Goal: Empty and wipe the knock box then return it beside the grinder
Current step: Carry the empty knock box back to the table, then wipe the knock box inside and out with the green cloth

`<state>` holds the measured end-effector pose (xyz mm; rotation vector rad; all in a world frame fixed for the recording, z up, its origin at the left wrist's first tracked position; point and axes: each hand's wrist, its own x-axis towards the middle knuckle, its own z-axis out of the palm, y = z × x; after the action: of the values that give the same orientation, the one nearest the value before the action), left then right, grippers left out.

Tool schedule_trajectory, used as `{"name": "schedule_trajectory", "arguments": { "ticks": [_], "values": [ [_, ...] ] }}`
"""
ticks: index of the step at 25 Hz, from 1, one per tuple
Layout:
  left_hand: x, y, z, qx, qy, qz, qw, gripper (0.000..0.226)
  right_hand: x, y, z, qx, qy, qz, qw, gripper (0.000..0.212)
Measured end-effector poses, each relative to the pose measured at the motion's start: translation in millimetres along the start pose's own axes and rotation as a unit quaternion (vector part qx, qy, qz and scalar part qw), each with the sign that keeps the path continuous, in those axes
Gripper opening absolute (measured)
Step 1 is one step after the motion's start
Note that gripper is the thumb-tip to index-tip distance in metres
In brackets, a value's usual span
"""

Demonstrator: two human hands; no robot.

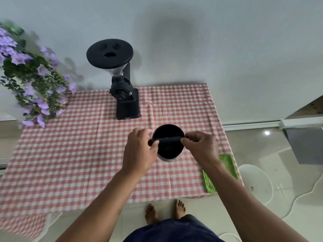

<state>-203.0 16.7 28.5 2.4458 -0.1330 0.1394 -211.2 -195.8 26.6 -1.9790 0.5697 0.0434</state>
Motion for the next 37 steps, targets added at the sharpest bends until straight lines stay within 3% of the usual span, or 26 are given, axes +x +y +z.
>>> {"name": "schedule_trajectory", "arguments": {
  "ticks": [3, 7, 11, 15, 20, 24, 27, 31, 33, 36, 37],
  "values": [
    [8, 15, 5, 0.066, -0.005, 0.180, 0.981, 0.037, 4, -8, 0, -0.006, 0.008, -0.009, 1.000, 0.009],
    [22, 37, 19, 0.148, -0.092, 0.196, 0.965, 0.046, 12, -19, -10, -0.012, 0.000, -0.034, 0.999, 0.006],
    [42, 46, 21, 0.112, -0.140, 0.143, 0.973, 0.025, 19, -24, -25, 0.035, -0.020, -0.048, 0.998, 0.012],
    [42, 47, 19, 0.011, -0.136, 0.011, 0.991, 0.026, 43, 9, -49, 0.089, -0.003, -0.018, 0.996, 0.019],
    [38, 37, 24, -0.039, -0.098, -0.103, 0.989, 0.034, 53, 111, -76, -0.157, 0.018, 0.083, 0.984, 0.019],
    [31, 33, 26, -0.077, -0.102, -0.152, 0.980, 0.033, 35, 161, -72, -0.323, -0.057, 0.066, 0.942, 0.048],
    [26, 30, 27, -0.116, -0.110, -0.194, 0.968, 0.033, 38, 173, -67, -0.370, -0.056, 0.034, 0.927, 0.058],
    [21, 33, 27, -0.150, -0.117, -0.212, 0.959, 0.033, 54, 170, -74, -0.329, 0.003, 0.149, 0.932, 0.067],
    [20, 35, 26, -0.164, -0.122, -0.218, 0.954, 0.032, 57, 169, -78, -0.288, 0.011, 0.185, 0.940, 0.057],
    [19, 36, 27, -0.180, -0.124, -0.226, 0.950, 0.027, 55, 159, -83, -0.255, 0.004, 0.181, 0.950, 0.013],
    [20, 37, 26, -0.186, -0.121, -0.227, 0.948, 0.023, 52, 151, -85, -0.240, -0.008, 0.175, 0.955, 0.007]
  ]
}}
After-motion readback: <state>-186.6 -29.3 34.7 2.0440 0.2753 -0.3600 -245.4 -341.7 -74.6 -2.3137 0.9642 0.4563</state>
